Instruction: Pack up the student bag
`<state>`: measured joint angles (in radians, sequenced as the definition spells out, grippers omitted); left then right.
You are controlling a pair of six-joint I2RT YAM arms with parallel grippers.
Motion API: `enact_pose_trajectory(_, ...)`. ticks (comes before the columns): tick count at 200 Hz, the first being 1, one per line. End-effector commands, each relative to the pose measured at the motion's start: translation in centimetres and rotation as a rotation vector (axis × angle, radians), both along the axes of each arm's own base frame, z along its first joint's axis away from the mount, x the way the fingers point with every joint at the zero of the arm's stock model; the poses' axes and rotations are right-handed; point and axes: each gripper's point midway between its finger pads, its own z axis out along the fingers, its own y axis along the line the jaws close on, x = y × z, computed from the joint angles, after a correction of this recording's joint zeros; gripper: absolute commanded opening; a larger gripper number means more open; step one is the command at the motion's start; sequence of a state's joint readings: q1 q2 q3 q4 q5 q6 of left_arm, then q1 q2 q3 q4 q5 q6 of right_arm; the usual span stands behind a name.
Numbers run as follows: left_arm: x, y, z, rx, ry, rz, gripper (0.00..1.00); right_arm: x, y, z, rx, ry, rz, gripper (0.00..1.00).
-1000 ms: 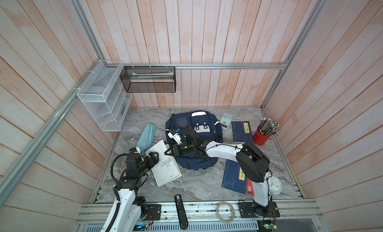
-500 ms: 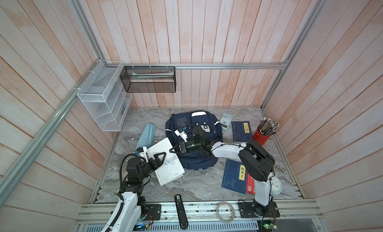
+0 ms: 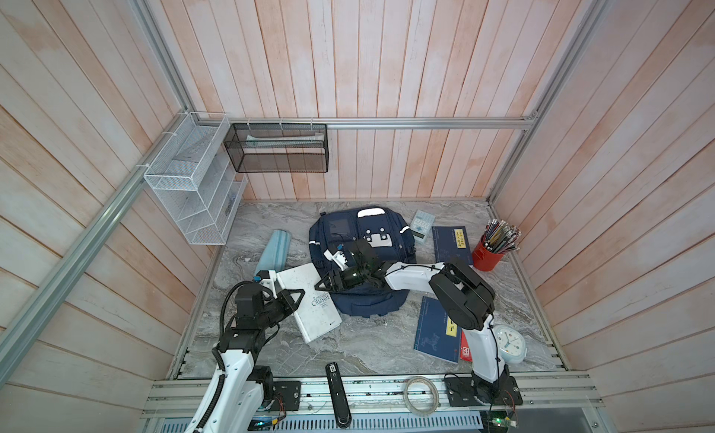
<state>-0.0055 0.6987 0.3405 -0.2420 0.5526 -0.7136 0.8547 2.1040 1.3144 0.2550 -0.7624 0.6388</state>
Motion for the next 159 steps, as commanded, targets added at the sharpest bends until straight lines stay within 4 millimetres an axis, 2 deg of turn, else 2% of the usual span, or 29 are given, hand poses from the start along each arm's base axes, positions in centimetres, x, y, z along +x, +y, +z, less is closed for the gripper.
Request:
enact_pose_trajectory(1,0.6,-0.1,5.8,0.016,-0.135,-0.014,0.04,-0.1,-0.6,3.1,0.009,-0.092,0.009,0.78)
enact_pose_trajectory(8,0.5,-0.2,6.9,0.011,-0.148,-0.019,0.0,-0.2,-0.9,3.7,0.024,-0.101,0.02,0.78)
enact_pose_trajectory(29,0.1,-1.9,10.8,-0.087,-0.229,-0.109,0.0,-0.7,-1.9,5.8,0.104,-0.13,0.062,0.81)
enact_pose_trajectory(47,-0.4,-3.5,13.8,-0.192,-0.32,-0.199,0.0,-1.3,-2.5,7.5,0.152,-0.173,0.093,0.88)
enact_pose_trajectory(76,-1.3,-5.2,16.8,-0.294,-0.396,-0.317,0.0,-1.8,-4.2,10.6,0.289,-0.186,0.115,0.89)
enact_pose_trajectory(89,-1.7,-6.1,17.5,-0.324,-0.429,-0.362,0.0,-2.1,-5.0,11.9,0.356,-0.176,0.133,0.86)
enact_pose_trajectory(99,-1.7,-6.8,17.6,-0.319,-0.44,-0.38,0.0,-2.3,-5.3,12.5,0.379,-0.18,0.147,0.77)
enact_pose_trajectory(111,-1.6,-7.4,17.5,-0.311,-0.444,-0.397,0.0,-2.7,-5.5,12.8,0.381,-0.197,0.158,0.6)
enact_pose_trajectory(116,-1.6,-7.7,17.4,-0.31,-0.444,-0.405,0.0,-2.8,-5.7,12.9,0.382,-0.203,0.163,0.49)
enact_pose_trajectory(125,-1.4,-8.1,17.2,-0.309,-0.44,-0.42,0.02,-3.1,-6.1,13.1,0.388,-0.208,0.169,0.22)
enact_pose_trajectory(133,-1.2,-8.5,16.7,-0.306,-0.427,-0.431,0.08,-3.1,-6.7,13.3,0.394,-0.215,0.155,0.05)
enact_pose_trajectory(140,-0.9,-8.7,16.3,-0.297,-0.419,-0.438,0.18,-3.0,-7.3,13.4,0.399,-0.218,0.138,0.0)
enact_pose_trajectory(152,-0.4,-8.9,15.6,-0.269,-0.406,-0.439,0.36,-2.7,-8.7,13.5,0.4,-0.227,0.102,0.0)
enact_pose_trajectory(159,0.0,-8.8,15.0,-0.249,-0.394,-0.423,0.5,-2.5,-9.5,13.6,0.397,-0.233,0.076,0.0)
